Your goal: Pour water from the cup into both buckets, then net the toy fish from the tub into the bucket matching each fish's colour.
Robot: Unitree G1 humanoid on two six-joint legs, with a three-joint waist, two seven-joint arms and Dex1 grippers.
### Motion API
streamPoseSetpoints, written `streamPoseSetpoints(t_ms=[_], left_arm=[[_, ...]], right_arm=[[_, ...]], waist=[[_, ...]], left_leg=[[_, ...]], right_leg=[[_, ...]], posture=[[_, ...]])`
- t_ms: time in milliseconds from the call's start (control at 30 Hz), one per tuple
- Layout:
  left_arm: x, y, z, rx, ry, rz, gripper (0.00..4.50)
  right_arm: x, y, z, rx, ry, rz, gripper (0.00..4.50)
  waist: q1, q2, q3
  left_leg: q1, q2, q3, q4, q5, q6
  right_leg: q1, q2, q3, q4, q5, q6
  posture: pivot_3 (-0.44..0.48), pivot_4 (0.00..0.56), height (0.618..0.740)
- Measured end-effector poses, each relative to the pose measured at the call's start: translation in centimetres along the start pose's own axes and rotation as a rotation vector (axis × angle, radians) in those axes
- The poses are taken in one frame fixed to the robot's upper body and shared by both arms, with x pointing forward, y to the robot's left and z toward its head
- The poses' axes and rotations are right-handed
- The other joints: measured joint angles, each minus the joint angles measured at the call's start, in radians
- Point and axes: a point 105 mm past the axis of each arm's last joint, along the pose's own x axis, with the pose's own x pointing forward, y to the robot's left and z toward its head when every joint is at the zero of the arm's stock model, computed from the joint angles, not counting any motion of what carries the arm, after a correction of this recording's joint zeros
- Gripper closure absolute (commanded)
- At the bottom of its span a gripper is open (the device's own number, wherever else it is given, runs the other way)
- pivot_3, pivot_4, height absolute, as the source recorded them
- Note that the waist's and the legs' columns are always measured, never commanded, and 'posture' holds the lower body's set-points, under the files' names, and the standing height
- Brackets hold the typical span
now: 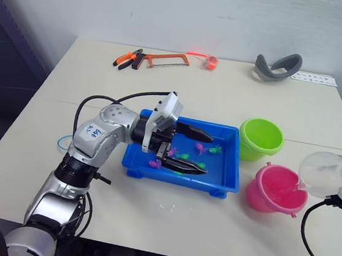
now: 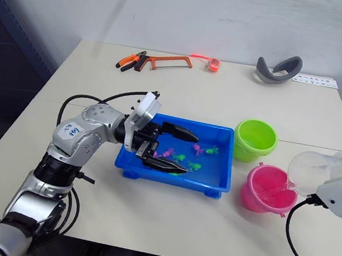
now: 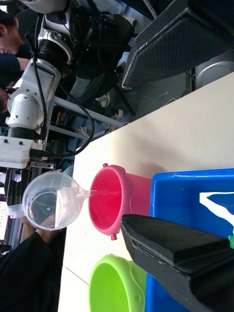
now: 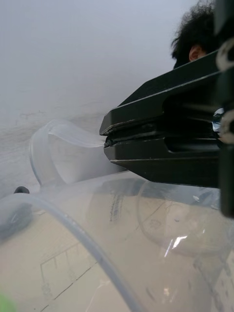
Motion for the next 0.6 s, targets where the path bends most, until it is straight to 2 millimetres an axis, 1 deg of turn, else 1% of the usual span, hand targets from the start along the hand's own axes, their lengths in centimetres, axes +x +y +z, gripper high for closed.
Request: streamPoseSetpoints(t_ms=[233, 333, 400, 500, 600], left_arm=[[-0.1, 0.4, -0.3, -0.008, -0.003, 0.009, 0.00], [0.0, 0.4, -0.2, -0.003, -0.007, 0.005, 0.00], [0.0, 0.4, -0.2, -0.001, -0.008, 0.005, 0.00], [0.0, 0.5, -0.2, -0.001, -0.011, 0.007, 0.00], [0.0, 0.9, -0.3, -0.022, -0.024, 0.023, 0.00]], right_arm=[[-0.1, 0.2, 0.0, 0.039, -0.009, -0.003, 4.49], [-0.3, 0.7, -0.5, 0.150, 0.017, -0.015, 4.49], [-0.6, 1.1, -1.5, 0.283, 0.072, -0.040, 4.49], [-1.0, 1.5, -2.7, 0.410, 0.138, -0.047, 4.49], [-1.2, 1.5, -3.4, 0.529, 0.173, -0.065, 4.49]], waist=[[0.000, 0.000, 0.000], [0.000, 0.000, 0.000], [0.000, 0.000, 0.000], [0.000, 0.000, 0.000], [0.000, 0.000, 0.000]], left_leg=[[0.000, 0.000, 0.000, 0.000, 0.000, 0.000], [0.000, 0.000, 0.000, 0.000, 0.000, 0.000], [0.000, 0.001, 0.000, 0.000, 0.000, 0.000], [0.000, 0.000, 0.000, 0.000, 0.000, 0.000], [0.000, 0.000, 0.000, 0.001, 0.000, 0.000]], right_leg=[[0.000, 0.000, 0.000, 0.000, 0.000, 0.000], [0.000, 0.000, 0.000, 0.001, 0.000, 0.000], [0.000, 0.000, 0.000, 0.001, 0.000, 0.000], [0.000, 0.000, 0.000, 0.001, 0.000, 0.000], [0.000, 0.000, 0.000, 0.001, 0.000, 0.000]], posture=[[0.000, 0.150, 0.740], [0.000, 0.150, 0.740], [0.000, 0.150, 0.740], [0.000, 0.150, 0.740], [0.000, 0.150, 0.740]])
